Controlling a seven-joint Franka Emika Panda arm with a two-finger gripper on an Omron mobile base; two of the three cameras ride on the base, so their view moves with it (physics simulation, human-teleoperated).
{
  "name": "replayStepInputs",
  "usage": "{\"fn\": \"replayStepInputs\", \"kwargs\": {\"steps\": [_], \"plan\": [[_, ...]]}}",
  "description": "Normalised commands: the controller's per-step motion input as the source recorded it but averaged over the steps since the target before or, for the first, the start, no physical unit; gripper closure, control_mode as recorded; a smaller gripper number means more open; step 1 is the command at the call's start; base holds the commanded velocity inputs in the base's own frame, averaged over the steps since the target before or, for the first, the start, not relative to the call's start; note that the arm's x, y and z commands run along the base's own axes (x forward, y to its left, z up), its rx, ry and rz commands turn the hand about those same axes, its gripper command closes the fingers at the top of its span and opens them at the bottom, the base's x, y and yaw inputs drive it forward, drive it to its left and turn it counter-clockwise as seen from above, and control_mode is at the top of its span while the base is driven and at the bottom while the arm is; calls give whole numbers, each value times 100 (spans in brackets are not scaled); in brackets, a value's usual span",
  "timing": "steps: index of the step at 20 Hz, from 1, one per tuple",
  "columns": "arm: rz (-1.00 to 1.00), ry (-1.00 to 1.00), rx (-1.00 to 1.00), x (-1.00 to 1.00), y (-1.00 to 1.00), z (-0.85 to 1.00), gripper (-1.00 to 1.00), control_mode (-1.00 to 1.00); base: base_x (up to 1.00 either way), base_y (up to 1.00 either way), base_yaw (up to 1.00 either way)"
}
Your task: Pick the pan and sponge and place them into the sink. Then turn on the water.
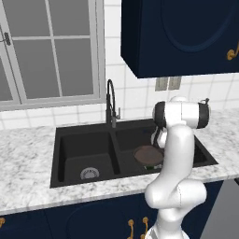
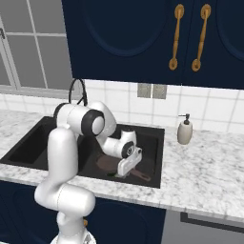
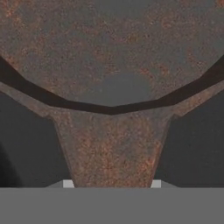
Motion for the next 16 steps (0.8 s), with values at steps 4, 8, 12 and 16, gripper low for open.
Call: {"fn": "replayStepInputs", "kwargs": {"steps": [4,8,12,16], "plan": [[0,2,0,20,0,-48,100,-100,0,0,0],[0,0,0,24,1,-45,100,-100,0,0,0],[0,0,0,23,1,-44,100,-100,0,0,0],[0,0,0,21,3,-45,100,-100,0,0,0]]}}
